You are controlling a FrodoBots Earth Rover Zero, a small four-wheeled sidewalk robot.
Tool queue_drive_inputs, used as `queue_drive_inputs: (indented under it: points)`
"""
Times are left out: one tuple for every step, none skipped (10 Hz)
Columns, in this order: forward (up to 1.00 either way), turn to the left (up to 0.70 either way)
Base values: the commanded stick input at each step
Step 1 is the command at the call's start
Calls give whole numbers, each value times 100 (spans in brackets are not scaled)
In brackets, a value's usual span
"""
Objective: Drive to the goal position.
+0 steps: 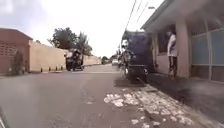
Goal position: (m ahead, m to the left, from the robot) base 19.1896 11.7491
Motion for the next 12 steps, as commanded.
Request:
queue_drive_inputs:
  points:
    - [70, 1]
    - [70, 1]
    - [70, 1]
    - [70, 1]
    - [70, 1]
    - [70, 1]
    - [70, 1]
    - [70, 1]
    - [70, 1]
    - [70, 1]
    - [70, 1]
    - [70, 1]
